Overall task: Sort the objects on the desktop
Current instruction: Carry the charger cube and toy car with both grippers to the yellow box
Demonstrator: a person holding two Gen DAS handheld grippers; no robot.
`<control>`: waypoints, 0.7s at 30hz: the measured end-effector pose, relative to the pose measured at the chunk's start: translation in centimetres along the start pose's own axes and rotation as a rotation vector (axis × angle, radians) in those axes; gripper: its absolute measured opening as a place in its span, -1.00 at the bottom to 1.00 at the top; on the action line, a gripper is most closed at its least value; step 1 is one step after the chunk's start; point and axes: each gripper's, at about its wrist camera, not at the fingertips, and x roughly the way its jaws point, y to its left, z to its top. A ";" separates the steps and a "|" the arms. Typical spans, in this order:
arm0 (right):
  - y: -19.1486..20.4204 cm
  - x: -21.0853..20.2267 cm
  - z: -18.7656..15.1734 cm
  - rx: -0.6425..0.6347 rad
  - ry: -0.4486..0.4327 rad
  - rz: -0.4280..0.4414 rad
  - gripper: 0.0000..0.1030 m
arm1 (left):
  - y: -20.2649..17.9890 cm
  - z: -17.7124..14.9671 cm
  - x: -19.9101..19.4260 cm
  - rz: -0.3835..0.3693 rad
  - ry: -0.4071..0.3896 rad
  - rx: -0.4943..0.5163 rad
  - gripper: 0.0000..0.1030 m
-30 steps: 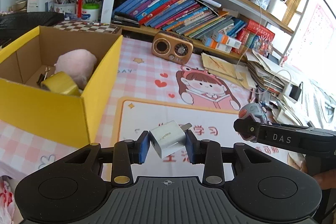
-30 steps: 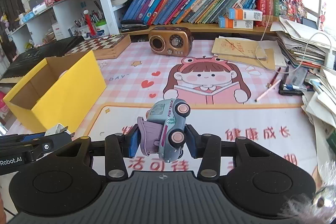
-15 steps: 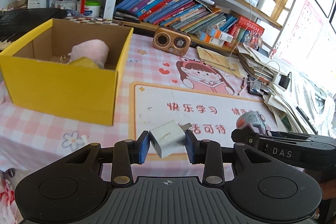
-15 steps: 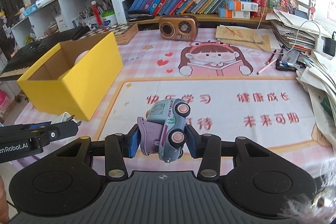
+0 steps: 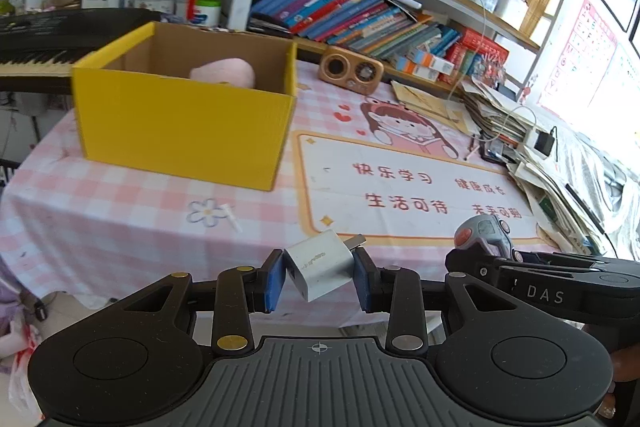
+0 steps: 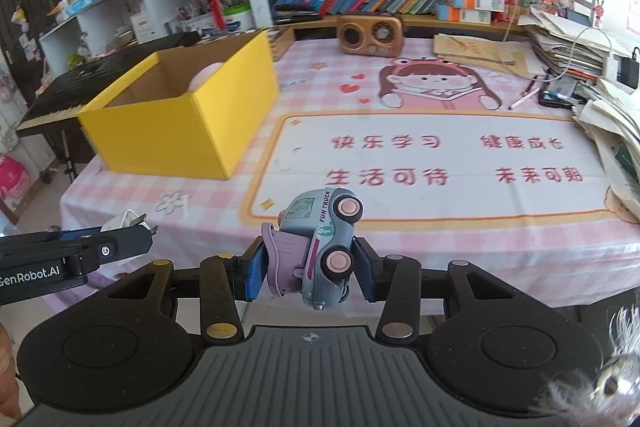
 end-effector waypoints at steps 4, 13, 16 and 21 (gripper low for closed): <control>1.7 -0.1 -0.2 -0.027 0.003 0.028 -0.19 | 1.2 -0.6 -1.4 0.025 -0.014 -0.022 -0.33; 5.1 0.1 -0.4 -0.101 0.008 0.097 -0.19 | 3.6 -1.5 -3.9 0.090 -0.053 -0.075 -0.33; 5.9 0.2 -0.4 -0.120 0.011 0.114 -0.19 | 4.2 -1.7 -4.4 0.105 -0.059 -0.090 -0.33; 7.0 0.5 -0.1 -0.144 0.011 0.134 -0.19 | 4.8 -1.9 -5.0 0.121 -0.071 -0.106 -0.33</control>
